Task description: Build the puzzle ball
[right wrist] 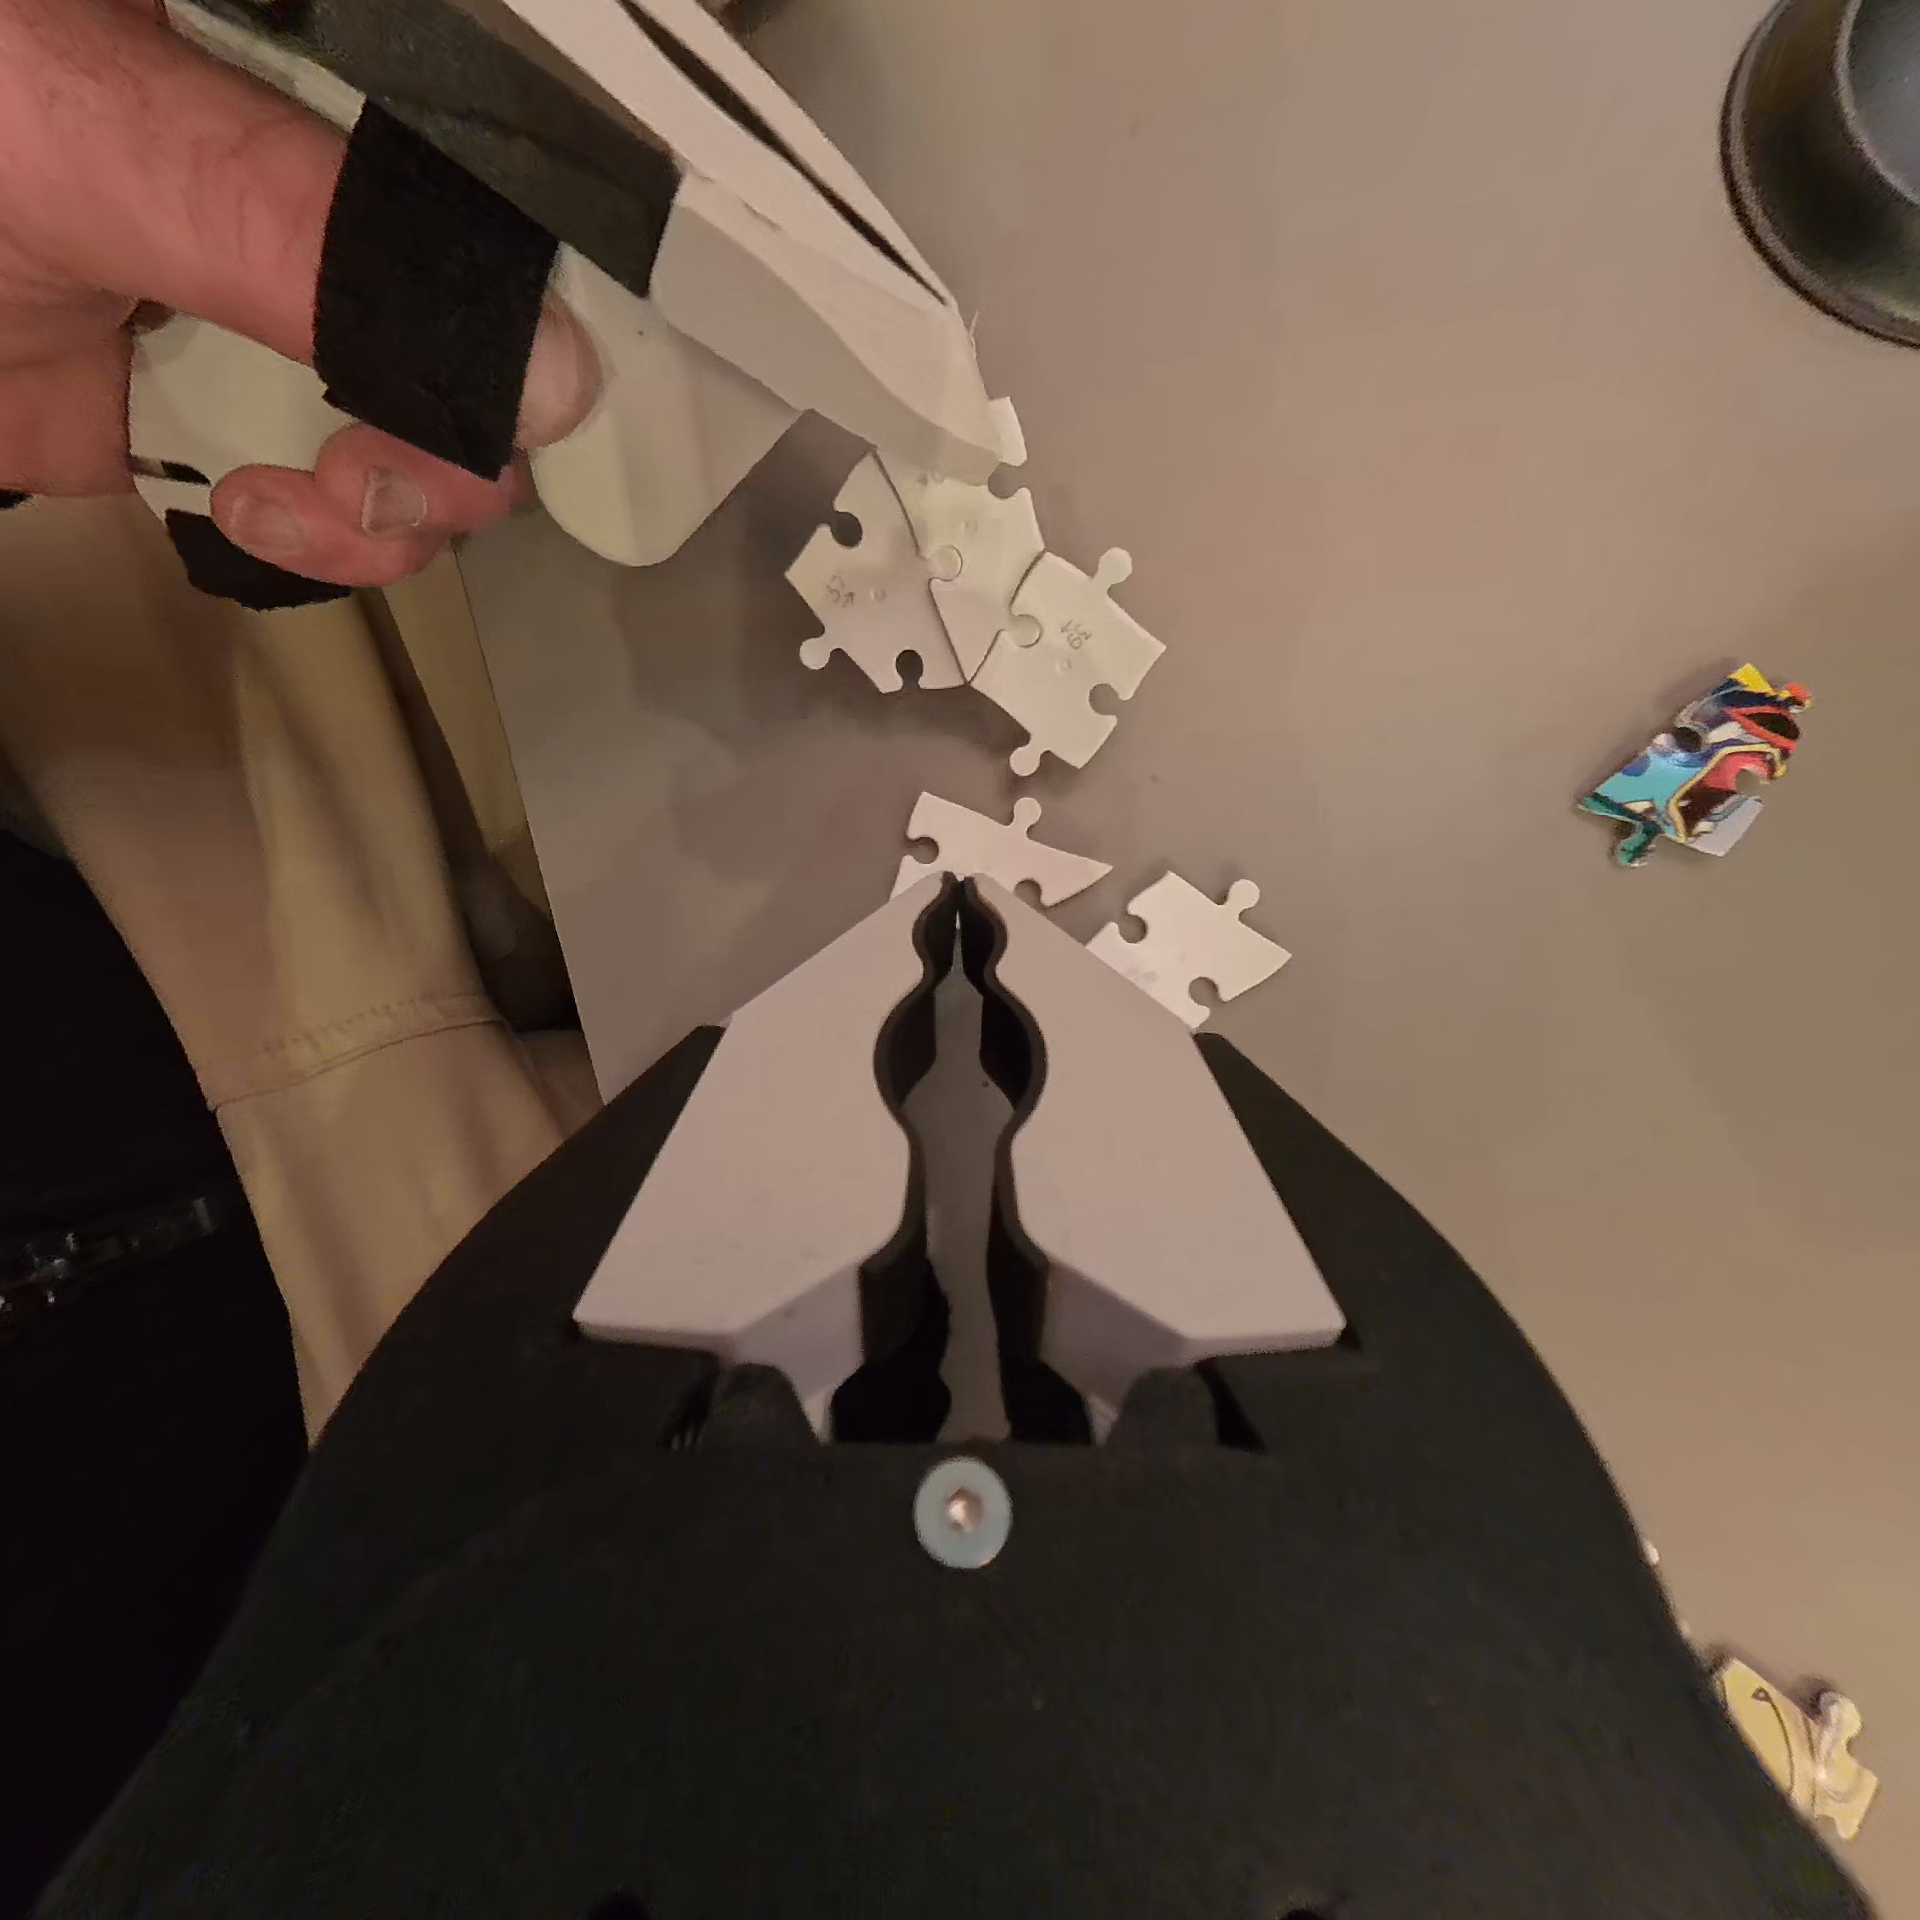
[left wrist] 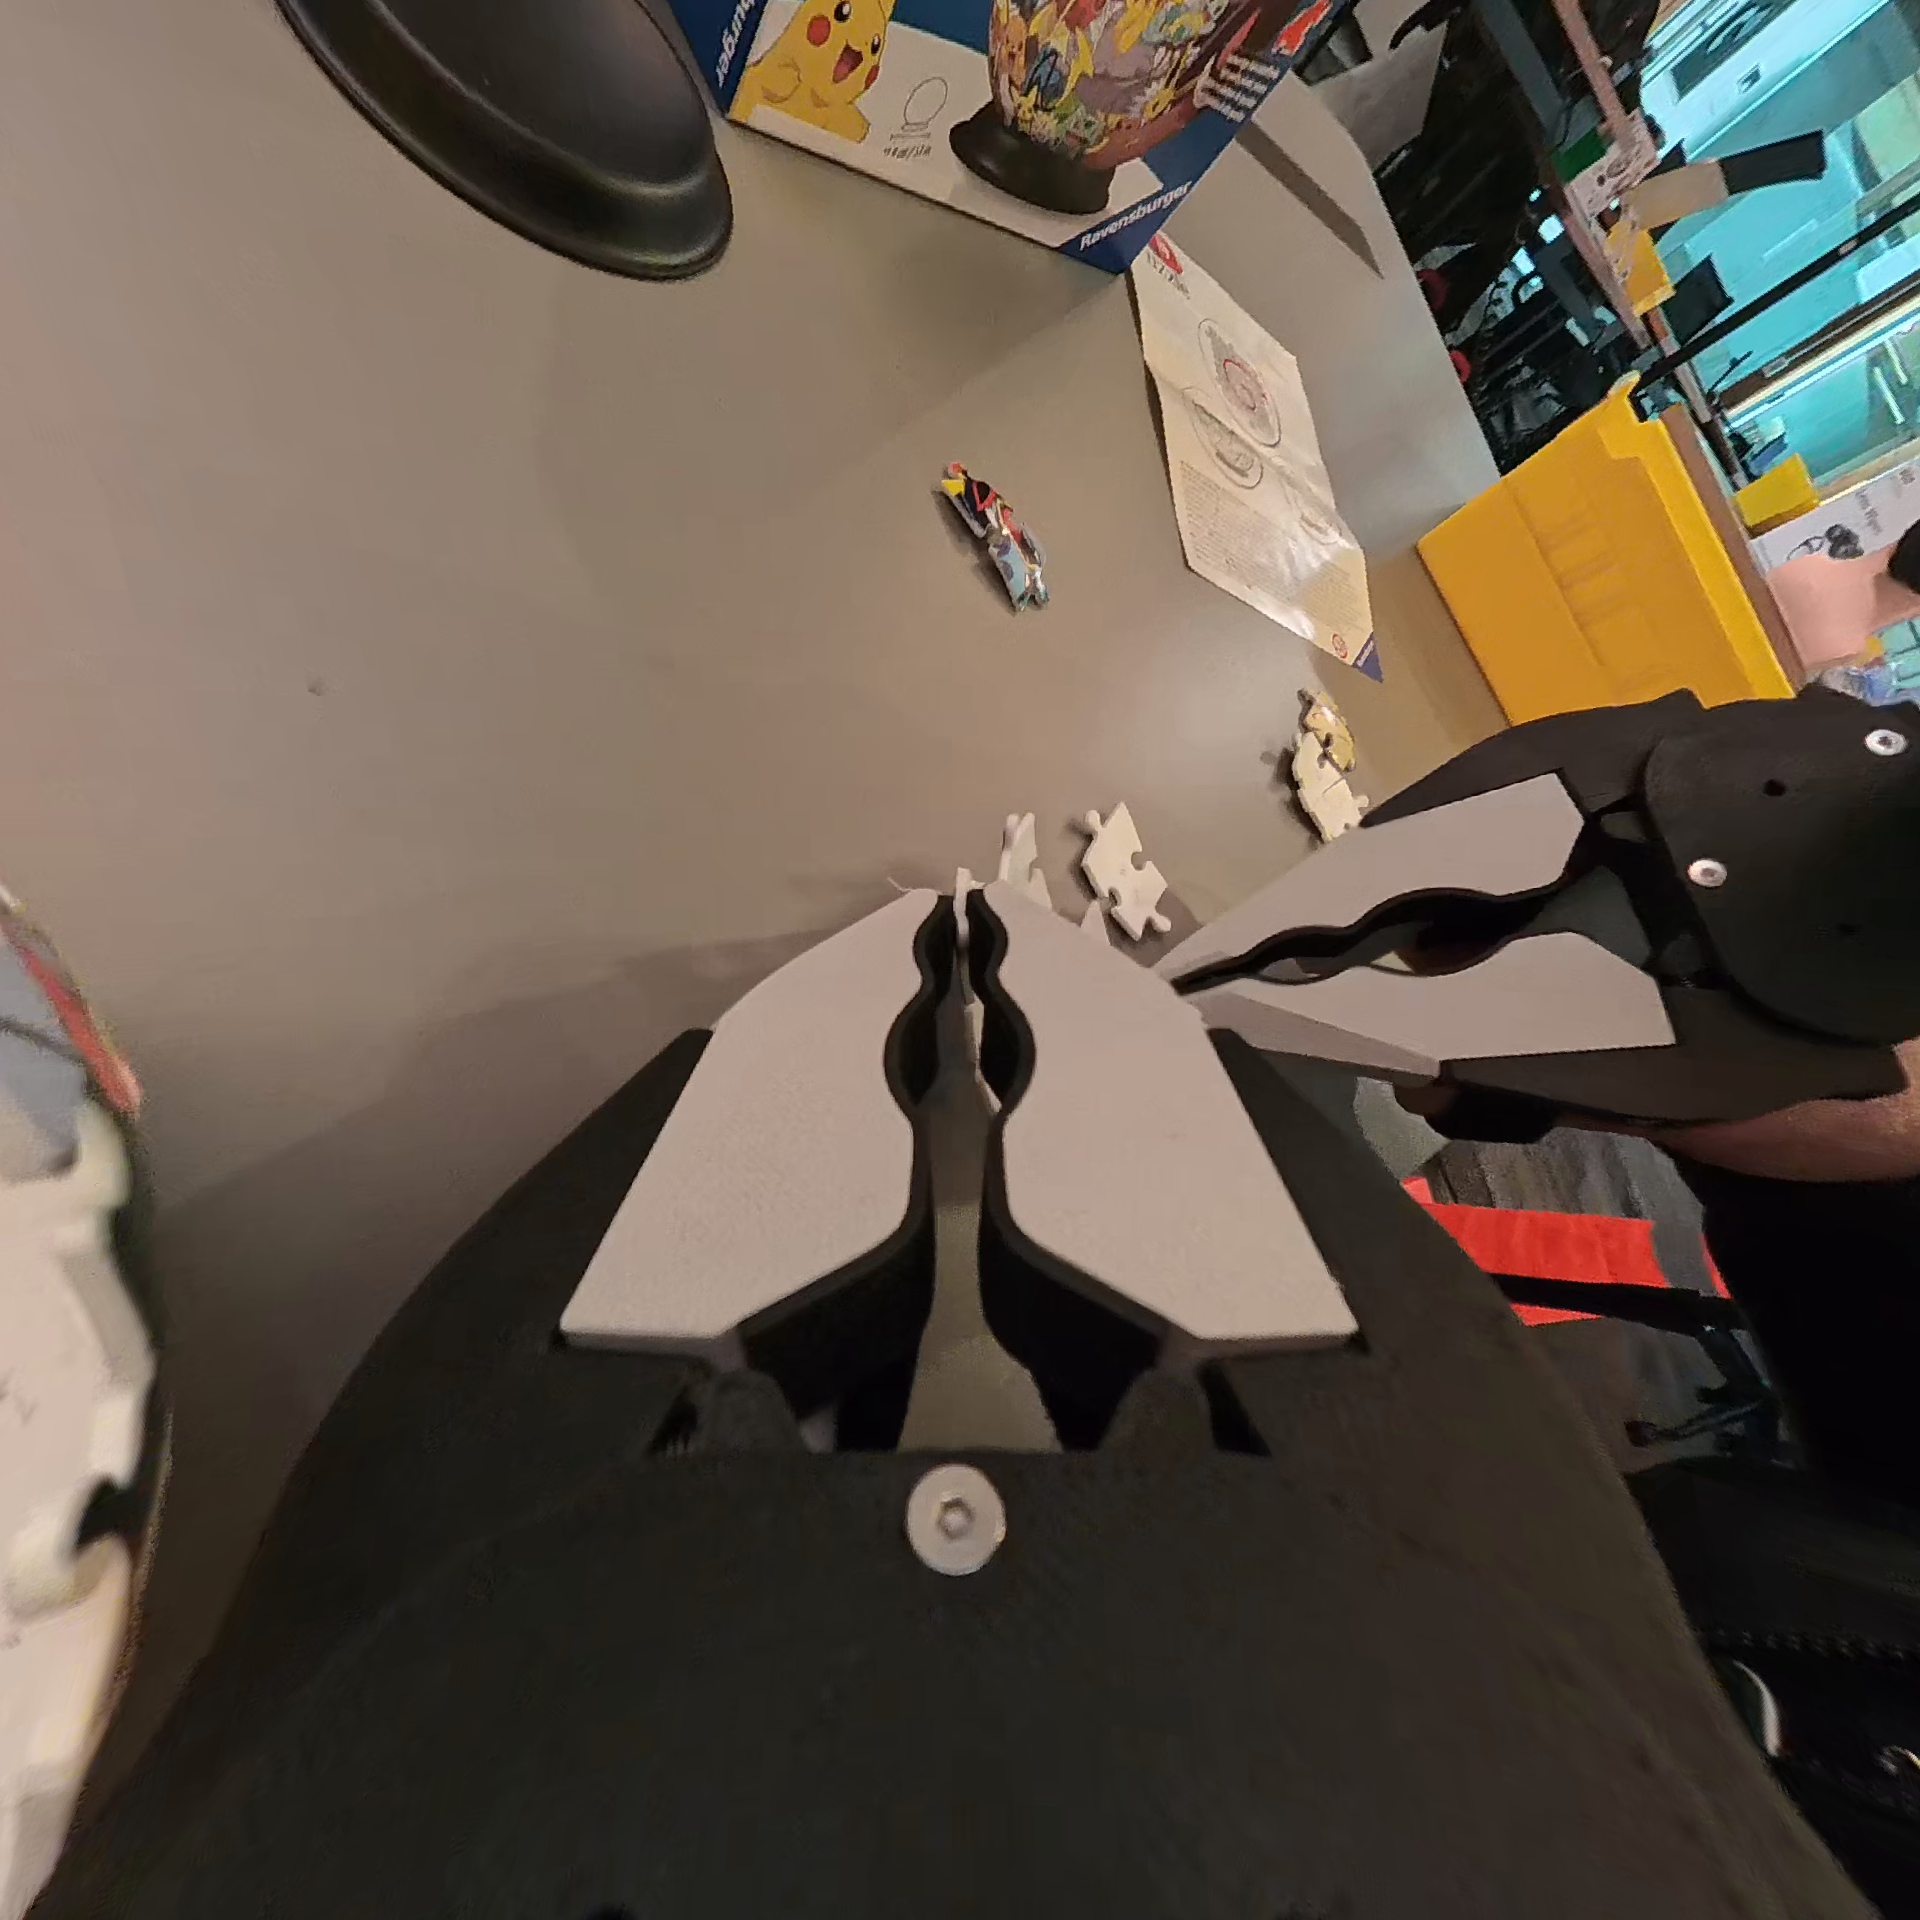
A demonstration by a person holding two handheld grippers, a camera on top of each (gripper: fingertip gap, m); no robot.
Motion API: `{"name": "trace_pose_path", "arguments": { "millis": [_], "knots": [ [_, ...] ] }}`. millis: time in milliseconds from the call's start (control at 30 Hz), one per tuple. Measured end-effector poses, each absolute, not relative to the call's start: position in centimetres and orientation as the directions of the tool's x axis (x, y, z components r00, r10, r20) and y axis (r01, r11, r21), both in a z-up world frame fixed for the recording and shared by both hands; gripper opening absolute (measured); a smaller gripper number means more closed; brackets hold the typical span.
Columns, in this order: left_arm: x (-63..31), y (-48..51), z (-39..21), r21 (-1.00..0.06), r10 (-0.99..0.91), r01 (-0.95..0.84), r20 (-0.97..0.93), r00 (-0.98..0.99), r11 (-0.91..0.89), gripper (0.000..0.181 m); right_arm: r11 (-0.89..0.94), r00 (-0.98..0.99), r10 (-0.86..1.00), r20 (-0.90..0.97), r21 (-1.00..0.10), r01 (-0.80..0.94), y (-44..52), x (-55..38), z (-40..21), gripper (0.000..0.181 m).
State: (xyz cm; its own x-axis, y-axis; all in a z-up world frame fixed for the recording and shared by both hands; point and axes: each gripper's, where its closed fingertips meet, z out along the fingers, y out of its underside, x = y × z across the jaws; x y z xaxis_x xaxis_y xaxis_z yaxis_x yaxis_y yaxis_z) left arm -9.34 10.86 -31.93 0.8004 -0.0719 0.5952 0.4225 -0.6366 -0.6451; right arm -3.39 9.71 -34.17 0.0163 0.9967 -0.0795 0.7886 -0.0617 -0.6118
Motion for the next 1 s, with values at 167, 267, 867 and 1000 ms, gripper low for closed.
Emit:
{"name": "trace_pose_path", "arguments": {
  "millis": [167, 267, 867, 1000],
  "knots": [
    [-9.4, 10.9, -31.8, -0.644, -0.084, 0.426, 0.606, 0.791, -0.635, 0.002, -0.140, 0.077, 0.989, -0.125, -0.650, 0.747, 10.7, -3.7, -33.4, 0.009],
    [-9.1, 10.9, -31.5, -0.643, -0.099, 0.433, 0.622, 0.777, -0.632, 0.002, -0.185, 0.107, 0.982, -0.157, -0.664, 0.725, 11.1, -3.8, -33.1, 0.015],
    [-7.5, 11.2, -29.8, -0.646, -0.191, 0.466, 0.686, 0.703, -0.605, 0.002, -0.495, 0.127, 0.843, -0.523, -0.660, 0.565, 12.7, -5.4, -31.3, 0.013],
    [-7.6, 11.2, -29.9, -0.646, -0.189, 0.465, 0.684, 0.705, -0.605, 0.002, -0.503, 0.122, 0.835, -0.537, -0.654, 0.565, 12.7, -5.5, -31.3, 0.008]
  ]
}}
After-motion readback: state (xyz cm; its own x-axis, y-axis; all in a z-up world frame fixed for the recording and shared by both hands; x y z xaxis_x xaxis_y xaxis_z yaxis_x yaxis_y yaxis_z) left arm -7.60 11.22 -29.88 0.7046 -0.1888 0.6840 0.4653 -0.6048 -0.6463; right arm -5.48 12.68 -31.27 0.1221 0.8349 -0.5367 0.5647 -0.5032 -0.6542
